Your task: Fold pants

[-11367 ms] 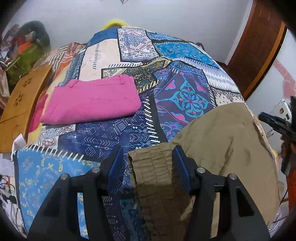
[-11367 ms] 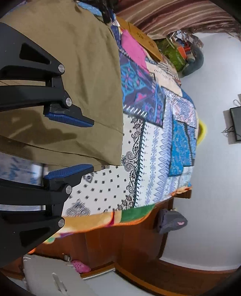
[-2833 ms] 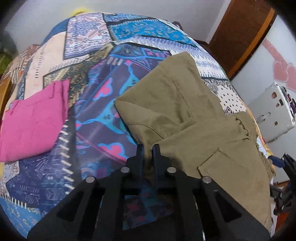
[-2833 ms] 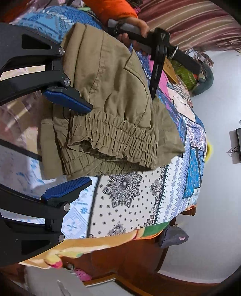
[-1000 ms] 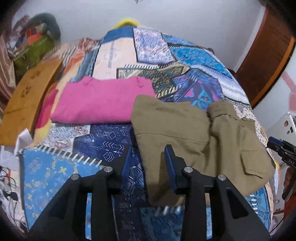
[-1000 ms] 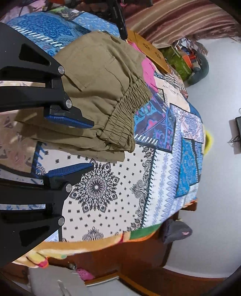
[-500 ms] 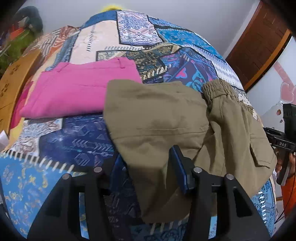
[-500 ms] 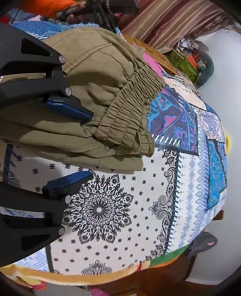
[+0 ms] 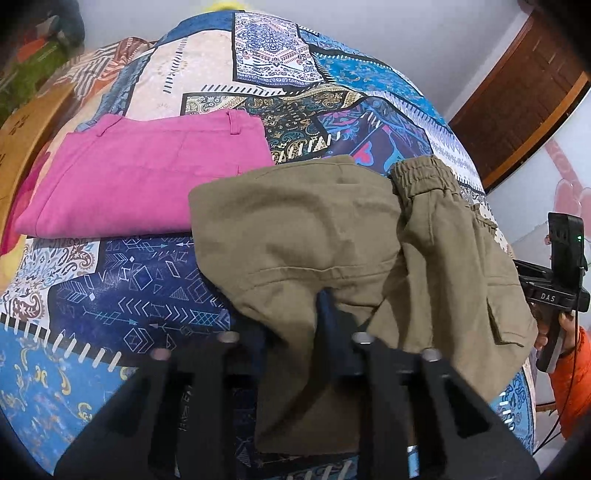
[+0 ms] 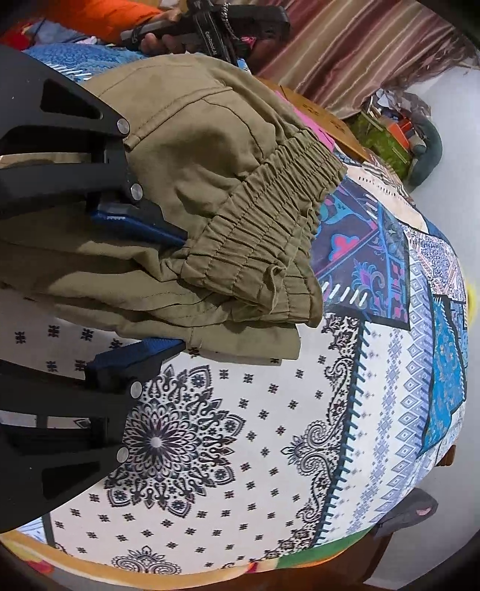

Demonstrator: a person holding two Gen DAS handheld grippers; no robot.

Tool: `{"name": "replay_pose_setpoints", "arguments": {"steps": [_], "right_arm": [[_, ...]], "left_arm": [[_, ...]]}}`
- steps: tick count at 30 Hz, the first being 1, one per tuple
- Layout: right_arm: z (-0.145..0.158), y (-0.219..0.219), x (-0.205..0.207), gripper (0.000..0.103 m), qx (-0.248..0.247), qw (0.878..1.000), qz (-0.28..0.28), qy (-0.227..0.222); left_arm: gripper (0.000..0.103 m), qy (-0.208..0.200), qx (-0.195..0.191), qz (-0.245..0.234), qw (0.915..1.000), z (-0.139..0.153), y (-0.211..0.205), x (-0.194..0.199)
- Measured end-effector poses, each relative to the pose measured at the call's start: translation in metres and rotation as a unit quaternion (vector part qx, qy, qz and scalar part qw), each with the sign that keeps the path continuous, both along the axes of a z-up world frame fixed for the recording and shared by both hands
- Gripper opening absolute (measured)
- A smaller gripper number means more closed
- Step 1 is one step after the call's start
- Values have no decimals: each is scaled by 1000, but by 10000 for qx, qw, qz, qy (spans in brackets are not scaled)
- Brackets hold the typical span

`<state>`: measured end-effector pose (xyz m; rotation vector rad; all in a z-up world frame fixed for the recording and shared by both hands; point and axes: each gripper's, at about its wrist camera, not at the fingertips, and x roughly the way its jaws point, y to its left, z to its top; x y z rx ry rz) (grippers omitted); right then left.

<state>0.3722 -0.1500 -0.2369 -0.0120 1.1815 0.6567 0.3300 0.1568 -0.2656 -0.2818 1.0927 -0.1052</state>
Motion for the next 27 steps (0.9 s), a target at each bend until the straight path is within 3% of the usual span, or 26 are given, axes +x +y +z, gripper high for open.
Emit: {"name": "replay_pose_setpoints", "arguments": {"steps": [7, 11, 17, 27], "right_arm": [[10, 18, -5, 24, -348, 9980, 238, -466], [18, 13, -9, 13, -203, 9980, 129, -581], [40, 3, -14, 10, 43, 9973, -4, -739], [102, 18, -39, 9, 213, 9898, 158, -1397]], "left_arm": [[5, -203, 596, -171, 9979, 11, -20, -3], [4, -411, 705, -152, 9965, 23, -24, -6], [2, -744, 697, -198, 9946, 55, -30, -14], [2, -1065, 715, -244, 9914, 97, -40, -37]]}}
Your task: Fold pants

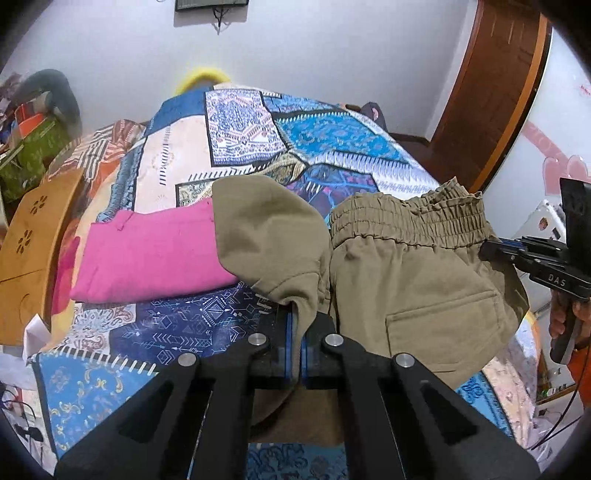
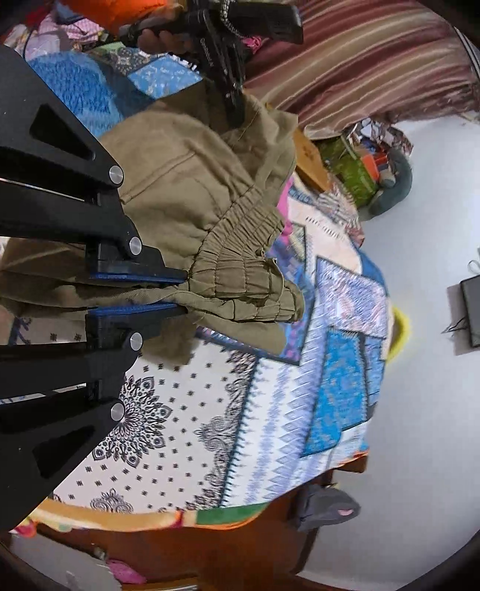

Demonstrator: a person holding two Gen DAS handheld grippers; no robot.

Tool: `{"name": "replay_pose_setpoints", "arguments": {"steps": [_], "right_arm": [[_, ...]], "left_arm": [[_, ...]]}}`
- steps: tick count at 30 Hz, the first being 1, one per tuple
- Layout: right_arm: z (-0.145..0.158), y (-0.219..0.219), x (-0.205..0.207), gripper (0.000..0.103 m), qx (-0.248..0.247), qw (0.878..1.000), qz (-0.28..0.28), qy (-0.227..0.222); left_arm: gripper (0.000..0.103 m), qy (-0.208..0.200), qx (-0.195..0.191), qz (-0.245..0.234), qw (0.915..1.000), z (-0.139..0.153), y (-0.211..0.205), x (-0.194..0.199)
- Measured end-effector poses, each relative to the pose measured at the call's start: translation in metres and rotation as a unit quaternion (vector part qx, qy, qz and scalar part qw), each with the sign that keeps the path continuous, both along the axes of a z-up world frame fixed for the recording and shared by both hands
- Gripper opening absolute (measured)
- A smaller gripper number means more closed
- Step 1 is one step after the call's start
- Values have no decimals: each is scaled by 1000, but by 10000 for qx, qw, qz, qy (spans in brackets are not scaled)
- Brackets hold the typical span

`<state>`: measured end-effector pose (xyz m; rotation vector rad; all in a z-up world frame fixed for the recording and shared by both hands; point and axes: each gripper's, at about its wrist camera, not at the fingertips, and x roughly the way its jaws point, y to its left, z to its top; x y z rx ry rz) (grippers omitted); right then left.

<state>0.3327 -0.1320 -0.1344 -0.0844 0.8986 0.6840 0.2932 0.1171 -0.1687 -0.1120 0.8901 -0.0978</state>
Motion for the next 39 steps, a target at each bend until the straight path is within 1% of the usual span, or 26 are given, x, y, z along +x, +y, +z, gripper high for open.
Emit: {"name": "replay_pose_setpoints", "arguments": {"steps": [4, 9, 11, 17, 22, 27, 31, 35, 39], "right_arm": [[21, 9, -5, 9, 54, 9998, 57, -209], [38, 30, -3, 9, 158, 9990, 141, -406], [42, 40, 0, 9, 233, 9987, 174, -421], [48, 84, 19, 9, 341, 9973, 330, -563], [48, 126, 40, 9, 421, 9961, 476, -614], [41, 167, 57, 9, 409, 9951, 625, -648], [28, 194, 69, 9, 387, 9951, 689, -590], [6, 218, 81, 9, 278, 9957, 748, -472], [-23, 240, 94, 9, 127, 9963, 807, -282]], "left_arm": [[2, -184, -19, 98, 9998, 21, 8, -10], [2, -385, 30, 245, 9990, 47, 30, -16], [2, -446, 13, 314, 9985, 56, 42, -16], [2, -526, -49, 587, 9969, 75, 87, -7], [2, -576, 39, 818, 9950, 79, 127, 8], [2, -533, 157, 1007, 9934, 69, 163, 26], [2, -332, 12, 1153, 9928, 46, 196, 47], [2, -190, 40, 1215, 9924, 21, 218, 63], [2, 14, 70, 1250, 9921, -11, 238, 79]]}}
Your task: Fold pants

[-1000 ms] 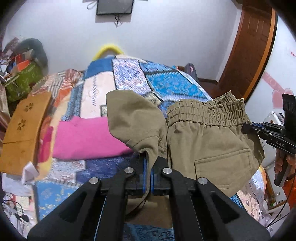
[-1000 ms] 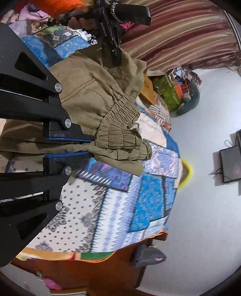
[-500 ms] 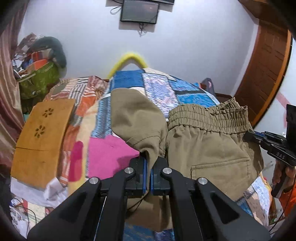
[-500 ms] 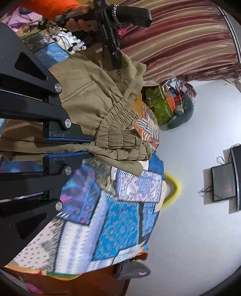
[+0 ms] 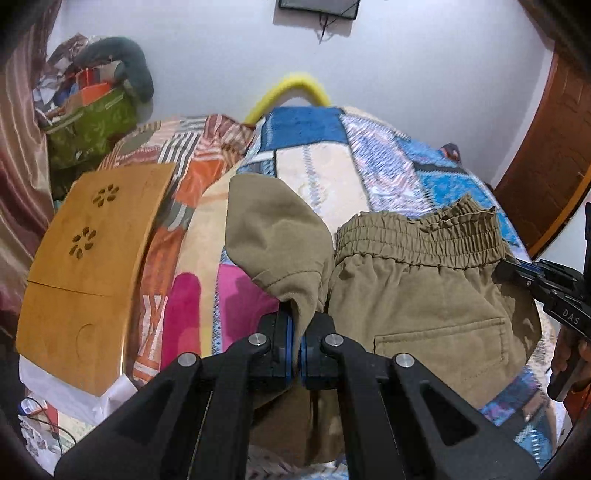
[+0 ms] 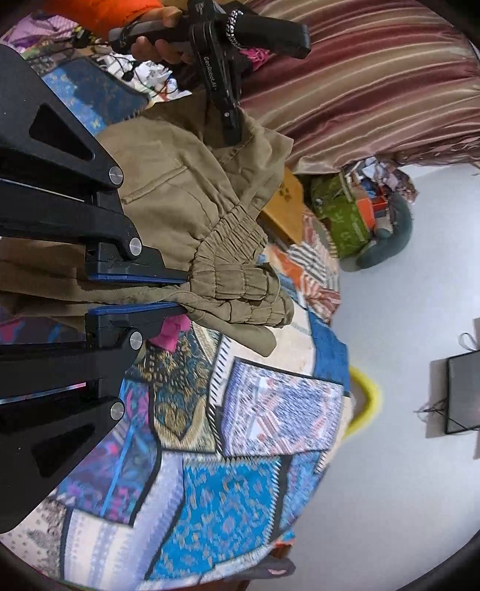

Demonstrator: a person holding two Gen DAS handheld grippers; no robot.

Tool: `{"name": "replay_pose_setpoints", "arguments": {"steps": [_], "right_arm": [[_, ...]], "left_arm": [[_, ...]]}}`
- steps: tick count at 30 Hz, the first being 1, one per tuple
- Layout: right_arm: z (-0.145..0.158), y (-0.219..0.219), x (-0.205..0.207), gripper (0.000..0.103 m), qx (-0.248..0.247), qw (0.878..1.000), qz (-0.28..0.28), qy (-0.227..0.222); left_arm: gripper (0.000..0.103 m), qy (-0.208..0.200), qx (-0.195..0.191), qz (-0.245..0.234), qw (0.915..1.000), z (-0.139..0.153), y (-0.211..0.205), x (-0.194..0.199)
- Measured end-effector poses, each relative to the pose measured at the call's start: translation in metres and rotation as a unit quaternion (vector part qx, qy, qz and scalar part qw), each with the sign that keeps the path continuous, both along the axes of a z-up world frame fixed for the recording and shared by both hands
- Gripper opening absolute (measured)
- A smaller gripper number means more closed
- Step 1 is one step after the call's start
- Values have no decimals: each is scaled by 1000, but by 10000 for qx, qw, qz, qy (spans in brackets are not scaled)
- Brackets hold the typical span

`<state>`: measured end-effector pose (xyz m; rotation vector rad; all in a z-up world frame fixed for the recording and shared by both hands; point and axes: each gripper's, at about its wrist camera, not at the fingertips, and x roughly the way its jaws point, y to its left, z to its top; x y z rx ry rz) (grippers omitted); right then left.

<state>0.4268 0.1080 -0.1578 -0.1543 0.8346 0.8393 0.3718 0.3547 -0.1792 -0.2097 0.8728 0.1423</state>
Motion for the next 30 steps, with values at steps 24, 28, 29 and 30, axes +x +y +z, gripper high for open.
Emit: {"name": "replay_pose_setpoints", "arguments": {"steps": [24, 28, 29, 30], "right_arm": [[-69, 9, 15, 33, -1238, 9910, -118, 487], [-48, -1, 5, 33, -1141, 9928, -124, 355], [-40, -5, 1, 33, -1085, 9936, -124, 300], [-35, -6, -1, 33, -1042, 9941, -126, 261]], "left_arm": [[41, 1174, -329, 737, 9898, -101, 61, -3], [41, 1206, -161, 852, 9889, -87, 60, -20], [41, 1196, -92, 862, 9890, -82, 58, -24], [41, 1146, -13, 849, 9898, -72, 54, -31]]}}
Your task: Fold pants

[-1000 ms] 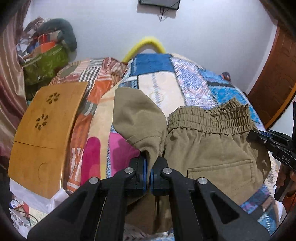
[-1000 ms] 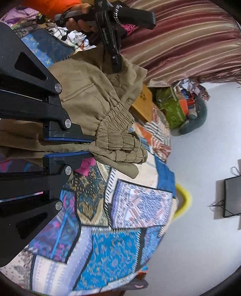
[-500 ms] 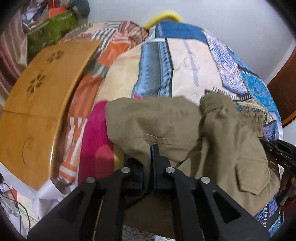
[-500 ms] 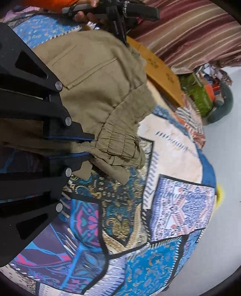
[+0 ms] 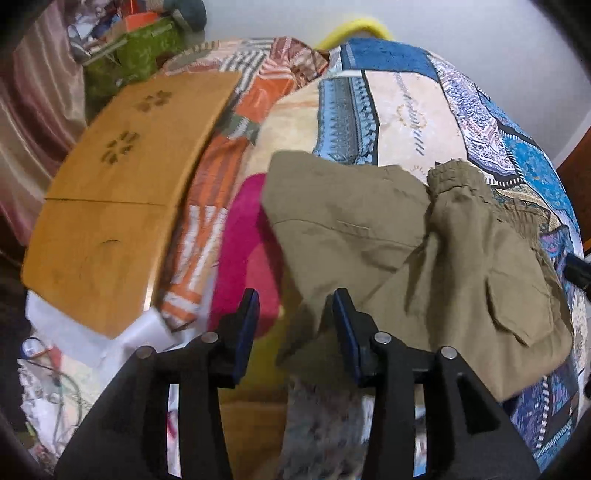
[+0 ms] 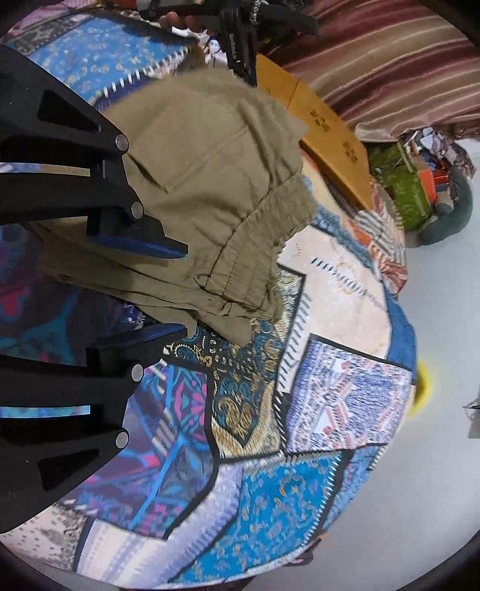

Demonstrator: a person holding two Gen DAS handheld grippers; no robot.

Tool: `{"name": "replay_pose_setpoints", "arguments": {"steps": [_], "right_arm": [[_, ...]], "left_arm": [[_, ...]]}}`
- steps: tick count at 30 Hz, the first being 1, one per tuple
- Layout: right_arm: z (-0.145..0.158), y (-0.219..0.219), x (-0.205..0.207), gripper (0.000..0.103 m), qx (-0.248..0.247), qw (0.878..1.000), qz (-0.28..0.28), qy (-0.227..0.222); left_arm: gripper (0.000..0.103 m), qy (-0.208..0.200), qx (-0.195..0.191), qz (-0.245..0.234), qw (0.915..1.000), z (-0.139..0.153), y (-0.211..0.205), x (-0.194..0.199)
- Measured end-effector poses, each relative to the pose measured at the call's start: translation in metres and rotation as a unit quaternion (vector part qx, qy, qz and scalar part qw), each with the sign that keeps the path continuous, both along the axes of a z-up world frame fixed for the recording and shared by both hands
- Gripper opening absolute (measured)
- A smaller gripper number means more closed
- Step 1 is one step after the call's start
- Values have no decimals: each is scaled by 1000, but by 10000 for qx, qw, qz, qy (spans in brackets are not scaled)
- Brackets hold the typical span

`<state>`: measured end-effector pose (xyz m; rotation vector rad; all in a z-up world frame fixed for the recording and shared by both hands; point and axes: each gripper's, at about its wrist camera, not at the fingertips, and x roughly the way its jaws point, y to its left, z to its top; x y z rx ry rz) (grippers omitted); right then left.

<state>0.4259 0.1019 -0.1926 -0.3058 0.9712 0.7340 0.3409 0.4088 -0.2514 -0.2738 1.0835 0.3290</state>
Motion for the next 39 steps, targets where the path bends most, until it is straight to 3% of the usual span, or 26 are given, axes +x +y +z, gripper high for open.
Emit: {"name": "replay_pose_setpoints", "arguments": {"steps": [5, 11, 17, 23, 30, 33, 35, 38, 39], "right_arm": [[50, -15, -25, 33, 424, 9985, 62, -330], [114, -36, -68, 33, 1021, 9918, 120, -753], [176, -61, -128, 33, 1592, 9791, 298, -1232], [223, -89, -192, 33, 2214, 9585, 516, -1718], [244, -114, -261, 33, 2741, 9308, 626, -2338], [243, -120, -282, 37, 2829, 9237, 623, -2506], [241, -122, -287, 48, 2895, 9209, 588, -2544], [236, -123, -292, 52, 2951, 9191, 516, -2559], [235, -123, -291, 58, 2954, 9194, 491, -2552]], "left_arm": [[41, -393, 215, -115, 9989, 51, -23, -29], [41, -1247, 487, -348, 9904, 140, -76, -79], [42, -2116, 706, -669, 9725, 221, -136, -142], [42, -3002, 1014, -796, 9451, 282, -193, -218], [45, -3651, 1416, -649, 9178, 309, -243, -291], [68, -3867, 1518, -733, 9067, 311, -262, -315], [74, -3977, 1577, -753, 9007, 310, -273, -326], [85, -4041, 1588, -773, 8975, 307, -281, -334], [91, -4069, 1584, -767, 8964, 306, -284, -337]]}}
